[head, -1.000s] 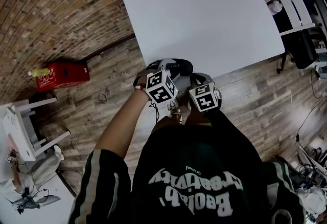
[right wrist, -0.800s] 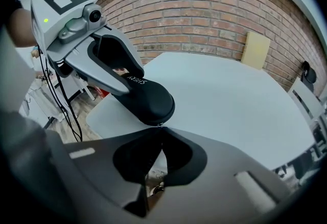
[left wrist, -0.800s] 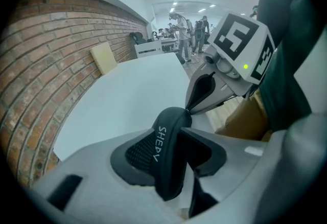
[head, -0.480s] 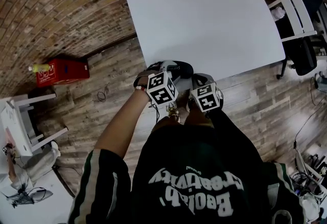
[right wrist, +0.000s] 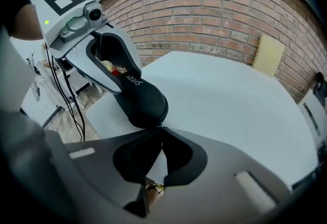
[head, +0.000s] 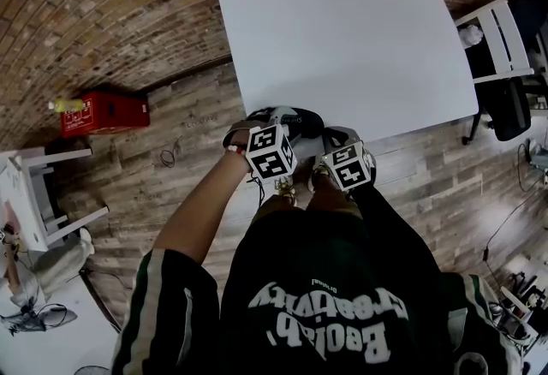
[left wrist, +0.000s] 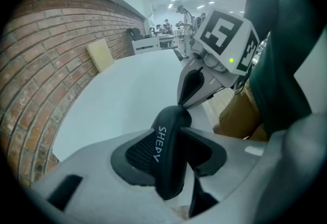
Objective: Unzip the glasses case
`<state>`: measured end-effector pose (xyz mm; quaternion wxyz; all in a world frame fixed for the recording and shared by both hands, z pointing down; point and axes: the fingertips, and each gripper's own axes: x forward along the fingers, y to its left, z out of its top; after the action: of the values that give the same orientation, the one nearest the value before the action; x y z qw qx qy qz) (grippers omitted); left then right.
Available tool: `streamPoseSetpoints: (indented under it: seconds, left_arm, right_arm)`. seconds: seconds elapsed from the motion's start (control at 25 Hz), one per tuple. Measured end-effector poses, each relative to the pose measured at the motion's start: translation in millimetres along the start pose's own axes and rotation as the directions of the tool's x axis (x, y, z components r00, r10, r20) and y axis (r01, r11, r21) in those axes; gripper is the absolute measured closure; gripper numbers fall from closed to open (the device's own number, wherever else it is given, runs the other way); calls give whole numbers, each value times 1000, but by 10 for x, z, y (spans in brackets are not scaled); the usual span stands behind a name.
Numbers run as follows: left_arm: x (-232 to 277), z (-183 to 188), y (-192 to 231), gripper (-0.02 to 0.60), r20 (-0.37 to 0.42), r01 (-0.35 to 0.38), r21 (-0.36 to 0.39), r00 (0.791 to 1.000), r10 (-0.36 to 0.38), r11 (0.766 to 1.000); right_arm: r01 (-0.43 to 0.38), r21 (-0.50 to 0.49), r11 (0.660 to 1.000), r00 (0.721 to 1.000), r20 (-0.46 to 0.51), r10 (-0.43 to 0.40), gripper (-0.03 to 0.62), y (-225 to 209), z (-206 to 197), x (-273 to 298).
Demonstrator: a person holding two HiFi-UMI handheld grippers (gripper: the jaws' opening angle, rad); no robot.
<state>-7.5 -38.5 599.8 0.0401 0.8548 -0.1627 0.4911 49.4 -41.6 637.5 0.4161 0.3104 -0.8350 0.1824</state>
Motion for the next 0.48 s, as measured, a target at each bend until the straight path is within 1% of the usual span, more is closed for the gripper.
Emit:
streamPoseSetpoints:
  seconds: [0.2,0.48]
  left_arm:
    - [6,9,-1,430,1,5,-2,1000,-5,1000]
    - [5,8,17,430,-3,15,-7,1000,-15,1000]
  right_arm:
    - [-37,-42,998,999,-4,37,577,-43,3,20]
    - [-120,-81,989,993,3,121,577,-44,48,42]
